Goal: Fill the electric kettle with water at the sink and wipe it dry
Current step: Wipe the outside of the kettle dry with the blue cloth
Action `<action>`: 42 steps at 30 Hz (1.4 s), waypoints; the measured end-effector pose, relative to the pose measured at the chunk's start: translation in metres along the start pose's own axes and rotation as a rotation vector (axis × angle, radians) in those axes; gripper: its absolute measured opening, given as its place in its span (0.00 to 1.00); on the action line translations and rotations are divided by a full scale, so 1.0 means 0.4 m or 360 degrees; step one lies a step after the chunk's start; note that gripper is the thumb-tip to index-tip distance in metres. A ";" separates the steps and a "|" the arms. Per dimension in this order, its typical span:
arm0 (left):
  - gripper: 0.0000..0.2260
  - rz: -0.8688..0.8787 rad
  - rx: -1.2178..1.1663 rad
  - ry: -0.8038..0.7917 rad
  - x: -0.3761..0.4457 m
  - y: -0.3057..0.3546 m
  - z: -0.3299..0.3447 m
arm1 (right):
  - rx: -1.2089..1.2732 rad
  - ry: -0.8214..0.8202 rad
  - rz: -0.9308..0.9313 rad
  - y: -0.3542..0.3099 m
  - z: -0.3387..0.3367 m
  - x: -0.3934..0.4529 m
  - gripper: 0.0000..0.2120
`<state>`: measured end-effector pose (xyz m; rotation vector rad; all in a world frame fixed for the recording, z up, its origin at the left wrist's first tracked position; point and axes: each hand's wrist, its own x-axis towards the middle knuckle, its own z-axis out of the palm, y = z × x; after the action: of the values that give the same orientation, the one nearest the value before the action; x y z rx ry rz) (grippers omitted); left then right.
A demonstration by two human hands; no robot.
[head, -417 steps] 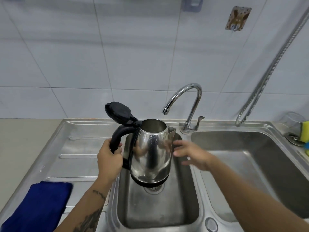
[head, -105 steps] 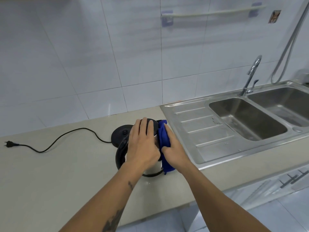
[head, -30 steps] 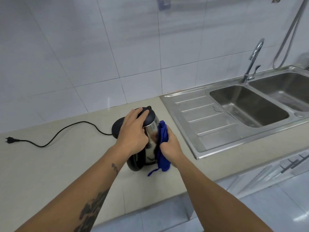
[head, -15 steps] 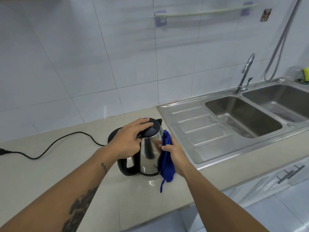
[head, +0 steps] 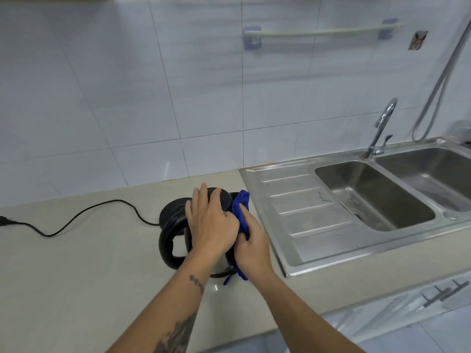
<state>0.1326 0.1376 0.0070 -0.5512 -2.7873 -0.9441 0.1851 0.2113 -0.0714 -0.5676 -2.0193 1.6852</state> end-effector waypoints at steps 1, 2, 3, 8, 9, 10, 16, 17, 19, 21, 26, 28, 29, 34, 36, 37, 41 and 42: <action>0.28 -0.0063 0.0002 0.0043 0.003 0.011 0.015 | -0.0013 -0.0037 -0.0046 0.013 -0.005 -0.002 0.35; 0.27 -0.0109 0.0024 0.0087 0.005 0.021 0.029 | -0.0028 -0.0080 -0.0039 0.025 -0.019 0.002 0.35; 0.26 -0.0133 0.0067 0.0124 0.006 0.030 0.040 | -0.0044 -0.0130 0.0002 0.033 -0.038 0.012 0.35; 0.23 -0.0045 0.0288 0.0260 0.001 0.018 0.074 | -0.0149 -0.0456 0.0161 -0.008 -0.114 0.099 0.31; 0.23 -0.0032 0.0293 0.0270 -0.001 0.016 0.076 | -0.0145 -0.0508 0.0156 -0.022 -0.121 0.117 0.30; 0.23 -0.0035 0.0282 0.0288 -0.001 0.018 0.078 | -0.0136 -0.0561 0.0167 -0.033 -0.127 0.139 0.29; 0.23 0.0024 0.0189 0.0253 -0.003 0.012 0.064 | -0.0003 -0.0839 0.0352 -0.067 -0.163 0.211 0.27; 0.23 0.0059 0.0181 0.0215 -0.003 0.010 0.055 | 0.0005 -0.0855 0.0345 -0.065 -0.170 0.210 0.27; 0.26 0.0151 0.0195 0.0106 0.004 0.000 0.038 | 0.0037 -0.0853 0.0337 -0.054 -0.184 0.196 0.28; 0.28 0.0228 0.0266 -0.0015 0.012 -0.012 0.022 | 0.0092 -0.0825 0.0291 -0.042 -0.198 0.172 0.32; 0.31 -0.0036 0.0347 -0.0122 0.014 0.006 0.012 | 0.0112 -0.0736 0.0077 -0.003 -0.197 0.106 0.35; 0.29 -0.0225 0.0340 -0.0092 0.005 0.038 0.031 | 0.0101 -0.0678 0.0010 0.015 -0.191 0.084 0.37; 0.29 -0.0323 0.0319 -0.0072 0.002 0.056 0.043 | 0.0094 -0.0658 -0.0012 0.021 -0.189 0.076 0.38; 0.30 -0.0631 0.0198 0.0040 0.011 0.114 0.075 | 0.0090 -0.0678 0.0114 0.052 -0.177 0.071 0.39; 0.30 -0.0615 0.0212 0.0060 0.015 0.114 0.076 | -0.0004 -0.0750 0.0252 0.072 -0.176 0.090 0.40; 0.30 -0.0582 0.0221 0.0065 0.016 0.108 0.076 | -0.0042 -0.0804 0.0301 0.078 -0.176 0.104 0.41; 0.29 -0.0379 0.0197 0.0075 0.013 0.076 0.066 | -0.0174 -0.0895 0.0193 0.053 -0.179 0.169 0.43; 0.29 -0.0331 0.0160 0.0073 0.012 0.070 0.059 | -0.0192 -0.0887 0.0079 0.037 -0.179 0.181 0.43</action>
<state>0.1384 0.1740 0.0049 -0.2262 -2.8722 -0.8344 0.1679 0.3127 -0.0692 -0.1924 -2.5183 1.9149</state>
